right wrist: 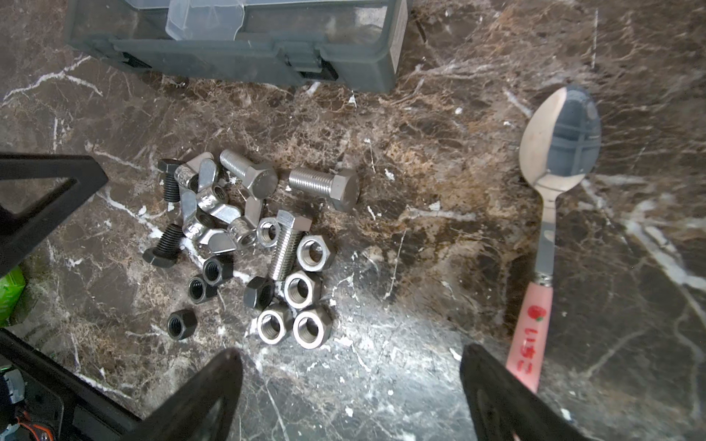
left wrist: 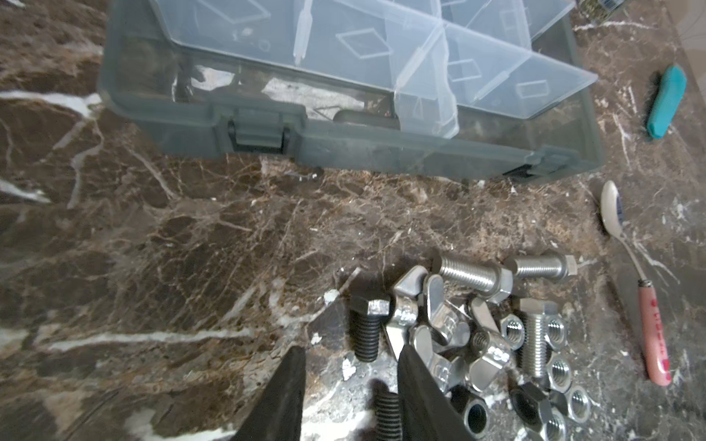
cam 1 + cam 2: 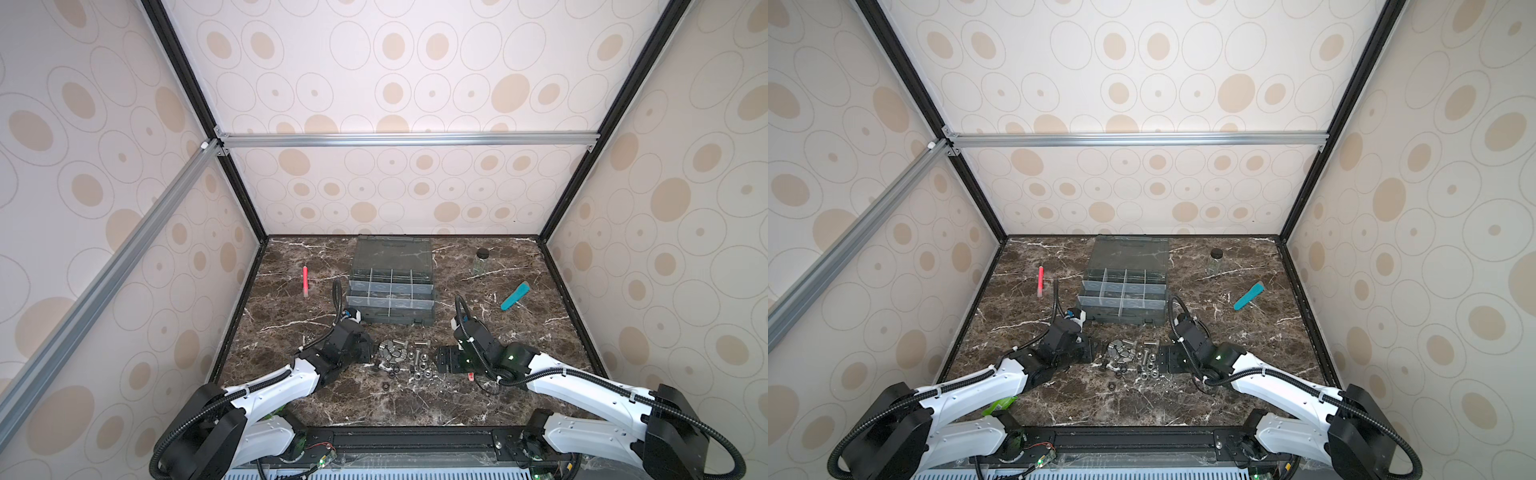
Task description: Sort the screws and nuts into containers
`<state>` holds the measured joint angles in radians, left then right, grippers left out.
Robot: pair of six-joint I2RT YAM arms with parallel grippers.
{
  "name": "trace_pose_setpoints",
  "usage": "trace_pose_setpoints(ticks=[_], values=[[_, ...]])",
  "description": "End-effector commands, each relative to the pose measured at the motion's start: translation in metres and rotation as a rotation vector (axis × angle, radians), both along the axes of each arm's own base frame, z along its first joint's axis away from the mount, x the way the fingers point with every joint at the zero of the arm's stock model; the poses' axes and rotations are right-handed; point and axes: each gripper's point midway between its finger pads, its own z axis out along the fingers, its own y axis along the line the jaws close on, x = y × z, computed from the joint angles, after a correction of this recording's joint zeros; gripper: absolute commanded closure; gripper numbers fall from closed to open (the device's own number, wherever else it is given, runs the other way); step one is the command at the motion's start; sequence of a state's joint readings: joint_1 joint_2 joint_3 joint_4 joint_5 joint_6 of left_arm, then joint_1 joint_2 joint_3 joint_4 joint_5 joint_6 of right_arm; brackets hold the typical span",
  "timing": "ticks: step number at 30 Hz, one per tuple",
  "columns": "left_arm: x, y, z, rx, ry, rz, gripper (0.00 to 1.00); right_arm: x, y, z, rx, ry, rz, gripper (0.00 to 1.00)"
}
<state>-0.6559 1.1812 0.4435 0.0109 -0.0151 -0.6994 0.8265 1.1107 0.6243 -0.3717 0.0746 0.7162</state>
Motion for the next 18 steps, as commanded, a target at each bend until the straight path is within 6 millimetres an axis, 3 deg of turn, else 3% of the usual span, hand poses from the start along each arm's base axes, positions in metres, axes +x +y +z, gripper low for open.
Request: trace_pose_setpoints(ticks=[1, 11, 18], values=[[-0.005, -0.003, -0.006, -0.005, 0.028, -0.001, 0.6, -0.004, 0.001, -0.006, 0.004, 0.019, -0.006, 0.07], [-0.007, -0.009, -0.014, 0.02, 0.049, -0.024, 0.6, -0.01, -0.003, -0.011, 0.003, 0.033, -0.019, 0.07], [-0.004, -0.015, -0.02, 0.137, 0.073, -0.067, 0.62, -0.01, -0.007, -0.014, 0.004, 0.032, -0.04, 0.07]])
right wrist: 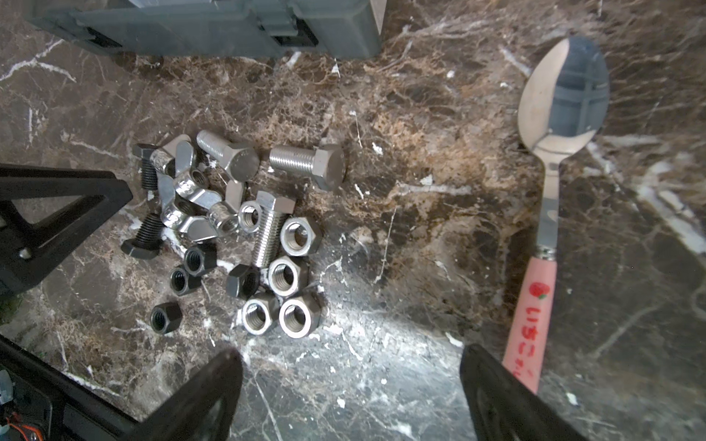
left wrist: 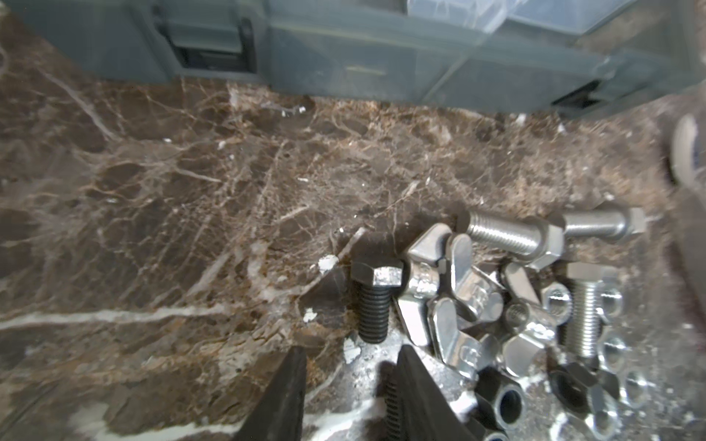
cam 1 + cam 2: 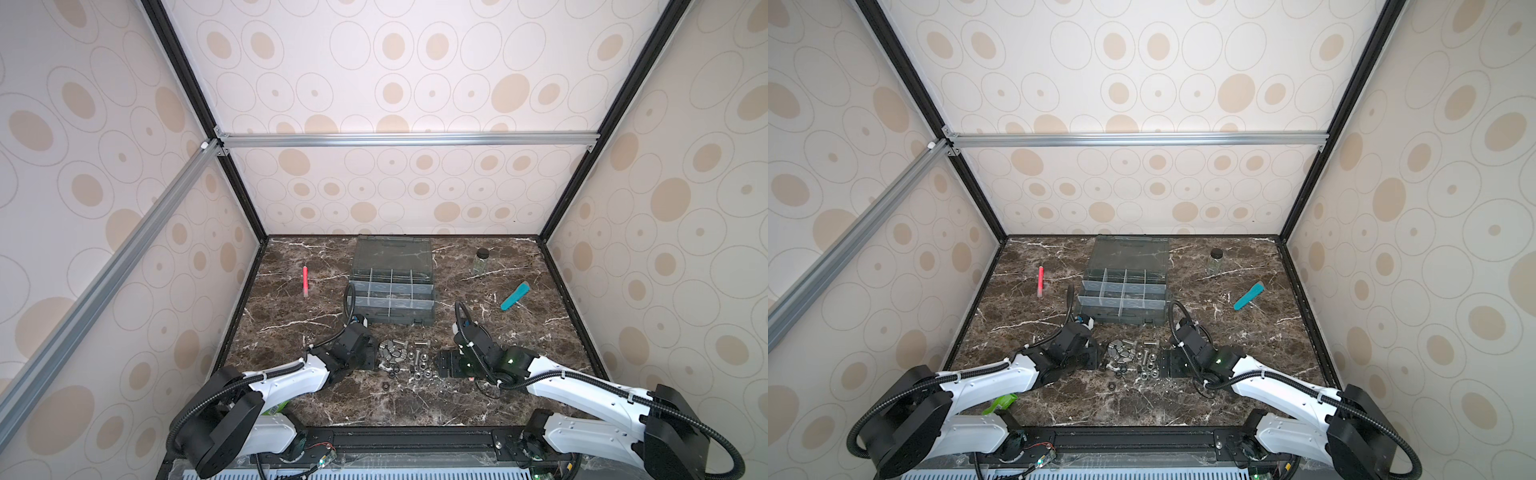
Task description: Sort the screws and nuts into containers
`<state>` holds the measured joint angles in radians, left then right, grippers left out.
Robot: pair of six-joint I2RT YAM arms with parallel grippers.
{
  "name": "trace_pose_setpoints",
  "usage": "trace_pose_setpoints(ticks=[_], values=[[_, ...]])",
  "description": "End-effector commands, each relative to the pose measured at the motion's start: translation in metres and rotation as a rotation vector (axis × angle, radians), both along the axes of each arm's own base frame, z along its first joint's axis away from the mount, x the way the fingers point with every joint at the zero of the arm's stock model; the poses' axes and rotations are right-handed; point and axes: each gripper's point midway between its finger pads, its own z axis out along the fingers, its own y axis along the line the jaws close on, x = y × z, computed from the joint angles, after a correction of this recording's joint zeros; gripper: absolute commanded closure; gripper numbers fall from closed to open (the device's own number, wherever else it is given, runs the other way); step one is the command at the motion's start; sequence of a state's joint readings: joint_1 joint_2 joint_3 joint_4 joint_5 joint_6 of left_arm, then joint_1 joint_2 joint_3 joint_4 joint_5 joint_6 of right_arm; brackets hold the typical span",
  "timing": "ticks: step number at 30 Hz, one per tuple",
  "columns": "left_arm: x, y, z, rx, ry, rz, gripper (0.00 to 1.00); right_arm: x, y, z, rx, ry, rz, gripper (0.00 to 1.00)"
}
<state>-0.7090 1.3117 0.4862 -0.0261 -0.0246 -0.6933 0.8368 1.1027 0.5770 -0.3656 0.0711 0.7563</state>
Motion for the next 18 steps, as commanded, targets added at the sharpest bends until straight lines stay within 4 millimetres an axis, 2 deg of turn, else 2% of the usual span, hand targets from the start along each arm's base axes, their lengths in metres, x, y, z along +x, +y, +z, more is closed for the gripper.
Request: trace_pose_setpoints(ticks=[1, 18], values=[[0.008, -0.006, 0.007, 0.054, -0.016, -0.024, 0.63, 0.0, 0.0, 0.002, 0.011, -0.008, -0.019, 0.07], [0.012, -0.009, -0.007, 0.119, 0.003, -0.031, 0.66, 0.001, -0.003, 0.003, -0.008, -0.013, -0.019, 0.07]])
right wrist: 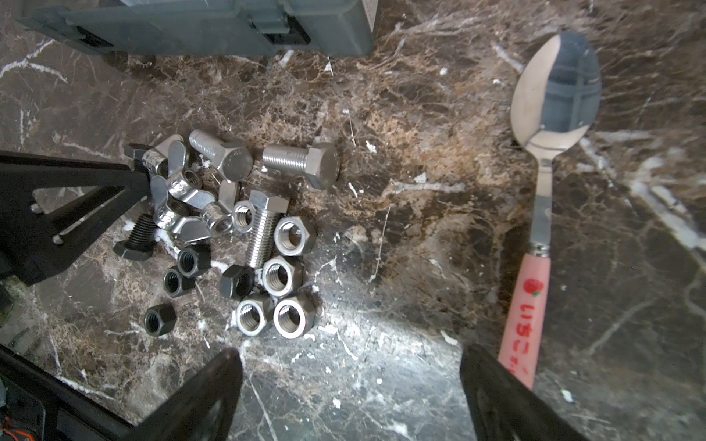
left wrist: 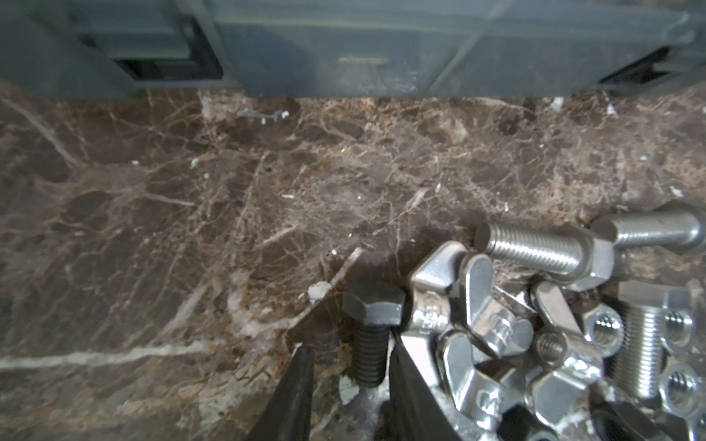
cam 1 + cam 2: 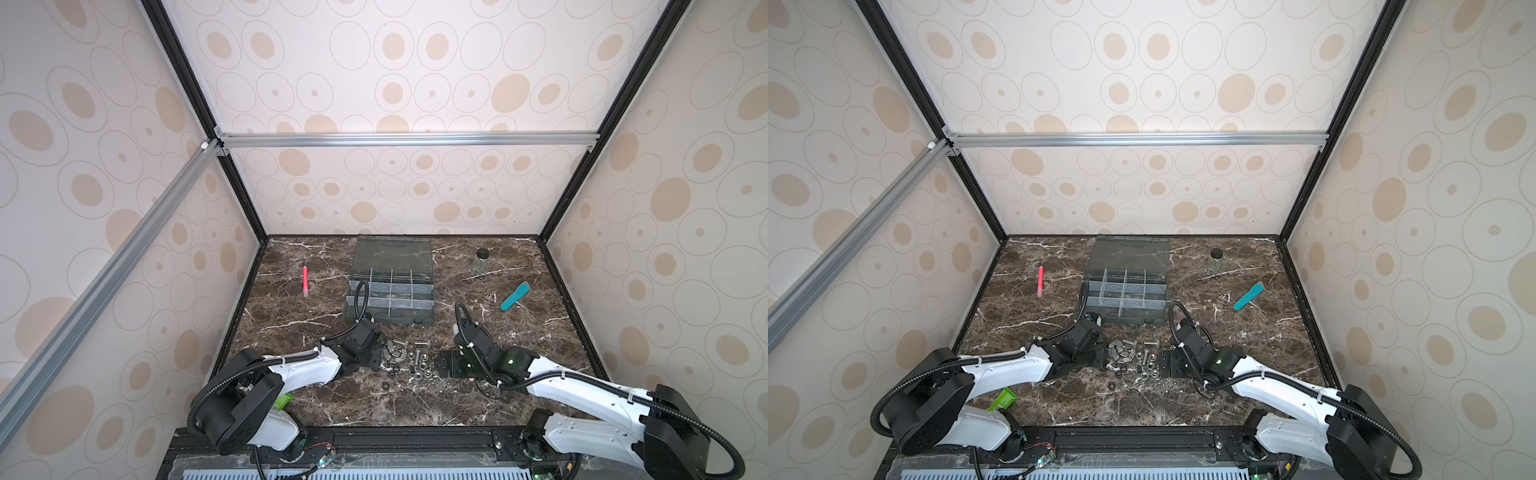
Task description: Sort the screws and nuts into containers
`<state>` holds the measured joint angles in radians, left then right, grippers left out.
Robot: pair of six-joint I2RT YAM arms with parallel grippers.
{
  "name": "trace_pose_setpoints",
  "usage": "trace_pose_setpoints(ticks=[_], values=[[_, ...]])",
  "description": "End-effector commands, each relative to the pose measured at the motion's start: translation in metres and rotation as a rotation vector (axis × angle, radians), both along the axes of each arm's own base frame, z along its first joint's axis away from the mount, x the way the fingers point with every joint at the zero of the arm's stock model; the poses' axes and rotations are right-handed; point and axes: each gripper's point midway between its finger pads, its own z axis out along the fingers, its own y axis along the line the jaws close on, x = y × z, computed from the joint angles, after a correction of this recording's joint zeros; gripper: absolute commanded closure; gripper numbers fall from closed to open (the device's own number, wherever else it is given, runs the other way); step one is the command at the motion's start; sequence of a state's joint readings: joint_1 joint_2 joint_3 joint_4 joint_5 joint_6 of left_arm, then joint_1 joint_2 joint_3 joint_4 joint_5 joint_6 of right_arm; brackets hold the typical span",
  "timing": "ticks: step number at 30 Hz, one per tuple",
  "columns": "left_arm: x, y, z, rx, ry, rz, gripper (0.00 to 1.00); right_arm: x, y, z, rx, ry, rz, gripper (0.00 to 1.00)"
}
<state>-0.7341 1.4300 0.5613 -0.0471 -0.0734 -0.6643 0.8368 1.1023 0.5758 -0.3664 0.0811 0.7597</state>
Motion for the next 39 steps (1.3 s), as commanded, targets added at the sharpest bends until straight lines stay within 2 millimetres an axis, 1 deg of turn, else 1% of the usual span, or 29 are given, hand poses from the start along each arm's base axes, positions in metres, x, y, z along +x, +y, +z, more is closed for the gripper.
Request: trace_pose_setpoints(ticks=[1, 10, 14, 21, 27, 30, 32, 34, 37, 39], values=[[0.003, -0.002, 0.003, 0.035, -0.01, -0.013, 0.66, 0.0, -0.001, 0.004, -0.003, -0.009, -0.011, 0.07], [0.009, 0.005, -0.003, 0.109, -0.003, 0.0, 0.69, 0.001, 0.0, 0.004, 0.005, -0.01, -0.018, 0.07], [0.01, 0.008, -0.003, 0.122, -0.02, 0.008, 0.74, 0.001, -0.002, 0.003, -0.001, -0.011, -0.023, 0.07], [0.009, 0.011, -0.007, 0.125, -0.025, 0.017, 0.8, 0.003, 0.002, 0.002, -0.008, 0.001, -0.018, 0.07], [0.011, 0.01, -0.013, 0.11, -0.038, 0.027, 0.87, 0.003, 0.007, 0.009, 0.004, 0.003, -0.001, 0.07], [0.015, 0.006, -0.012, 0.11, -0.034, 0.027, 0.89, 0.001, 0.003, 0.013, -0.012, 0.002, 0.003, 0.07], [0.019, 0.003, -0.006, 0.104, -0.047, 0.024, 0.89, 0.0, 0.0, 0.016, -0.019, -0.003, 0.003, 0.07], [0.025, -0.001, 0.006, 0.093, -0.073, 0.028, 0.9, -0.001, -0.003, 0.017, -0.024, -0.005, 0.002, 0.07], [0.039, -0.011, 0.035, 0.044, -0.134, 0.033, 0.9, -0.003, -0.004, 0.018, -0.023, 0.0, 0.001, 0.07], [0.055, -0.016, 0.059, 0.03, -0.197, 0.037, 0.89, -0.004, -0.003, 0.019, -0.019, 0.004, 0.006, 0.06]])
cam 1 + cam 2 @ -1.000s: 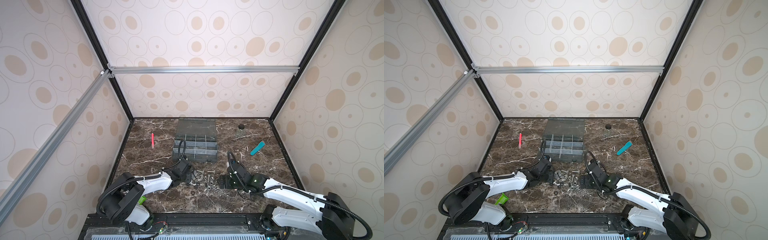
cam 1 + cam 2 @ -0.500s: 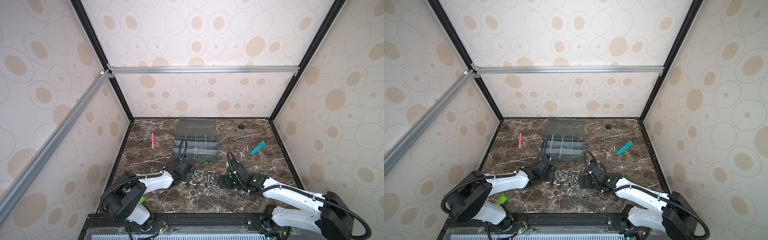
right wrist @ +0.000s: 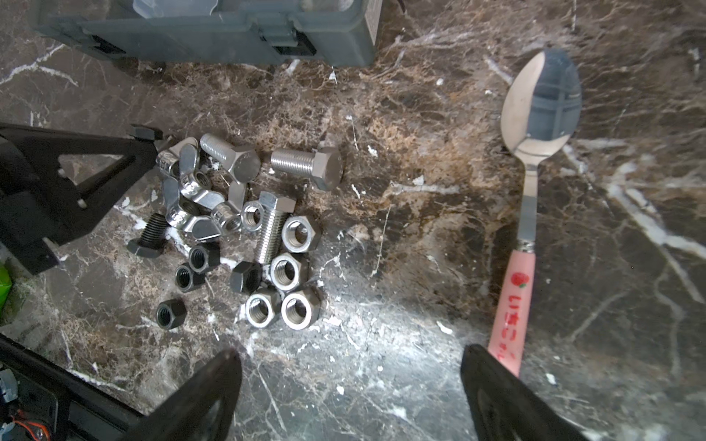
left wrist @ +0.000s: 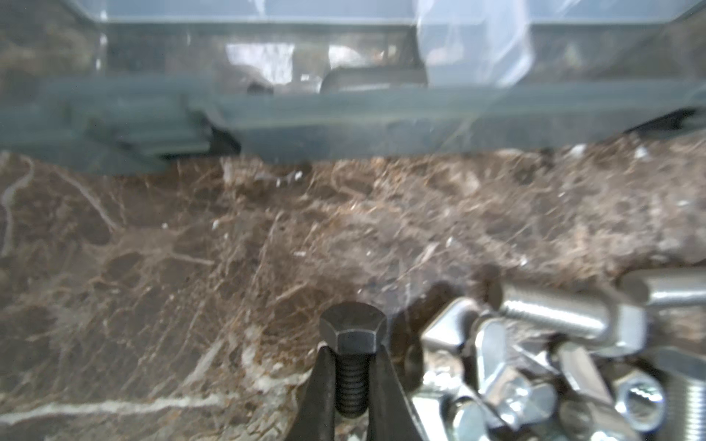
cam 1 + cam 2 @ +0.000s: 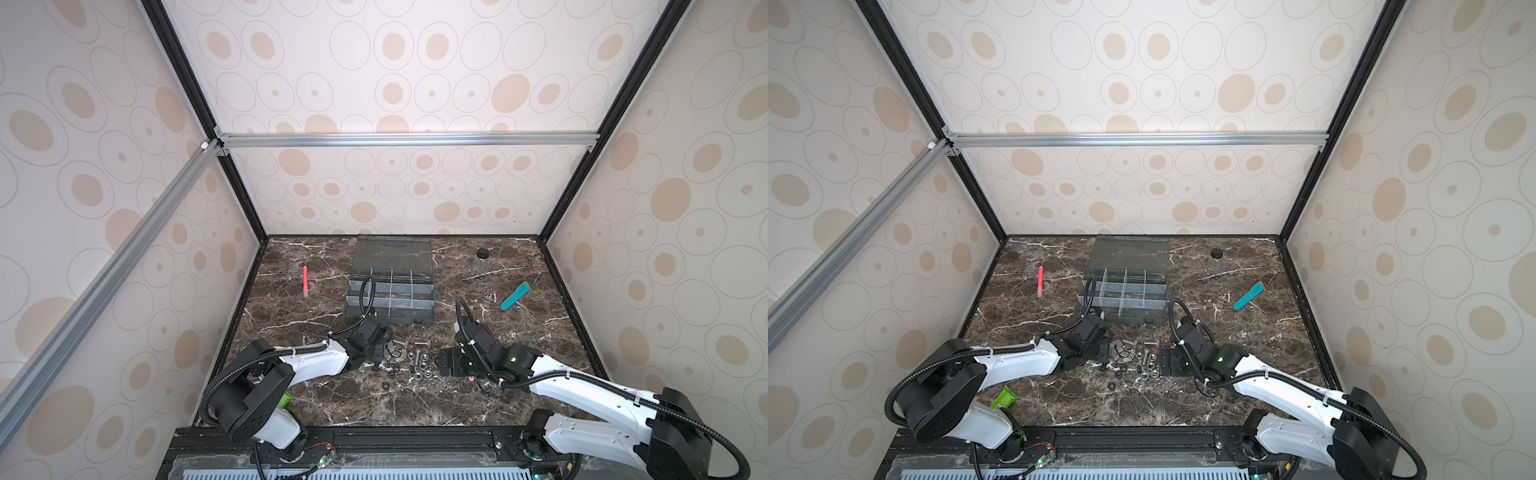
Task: Sort the screws and nuts into containers
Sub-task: 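Close the left gripper on the black bolt and lift it over the box, then lower the black bolt into the box's nearest compartment and release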
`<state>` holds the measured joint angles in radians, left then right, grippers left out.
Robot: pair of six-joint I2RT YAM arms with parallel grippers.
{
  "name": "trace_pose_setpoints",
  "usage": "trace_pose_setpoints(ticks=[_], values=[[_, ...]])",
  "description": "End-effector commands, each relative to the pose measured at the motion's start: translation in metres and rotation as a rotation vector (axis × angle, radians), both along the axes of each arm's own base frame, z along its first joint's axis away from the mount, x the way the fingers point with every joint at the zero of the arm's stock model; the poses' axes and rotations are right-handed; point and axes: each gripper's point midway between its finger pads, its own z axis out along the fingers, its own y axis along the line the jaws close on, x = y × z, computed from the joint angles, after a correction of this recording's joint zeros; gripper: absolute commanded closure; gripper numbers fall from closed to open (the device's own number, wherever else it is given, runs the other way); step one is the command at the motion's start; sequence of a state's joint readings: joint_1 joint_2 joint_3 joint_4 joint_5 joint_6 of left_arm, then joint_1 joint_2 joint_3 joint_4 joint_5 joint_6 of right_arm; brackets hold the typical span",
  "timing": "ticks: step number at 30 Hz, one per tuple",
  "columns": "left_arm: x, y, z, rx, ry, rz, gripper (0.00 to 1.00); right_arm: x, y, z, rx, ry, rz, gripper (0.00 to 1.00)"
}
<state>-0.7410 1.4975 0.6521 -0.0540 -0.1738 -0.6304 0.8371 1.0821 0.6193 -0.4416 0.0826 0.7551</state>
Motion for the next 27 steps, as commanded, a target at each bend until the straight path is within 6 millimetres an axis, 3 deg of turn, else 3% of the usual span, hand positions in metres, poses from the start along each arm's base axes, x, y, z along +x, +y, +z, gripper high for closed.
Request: trace_pose_setpoints(ticks=[1, 5, 8, 15, 27], values=[[0.035, -0.012, 0.056, -0.038, -0.145, 0.019, 0.89, -0.002, 0.0, 0.008, -0.007, 0.0, 0.006, 0.06], [0.067, -0.011, 0.086, -0.057, -0.218, 0.047, 0.89, -0.001, 0.002, 0.013, -0.022, 0.001, 0.033, 0.06], [0.082, -0.007, 0.092, -0.064, -0.238, 0.079, 0.89, 0.0, 0.004, 0.016, -0.034, 0.003, 0.047, 0.06], [0.103, 0.005, 0.083, -0.084, -0.228, 0.141, 0.89, 0.002, 0.01, 0.017, -0.021, 0.007, 0.054, 0.06], [0.119, 0.009, 0.07, -0.085, -0.201, 0.161, 0.89, 0.005, 0.006, 0.02, -0.04, -0.016, 0.046, 0.06]])
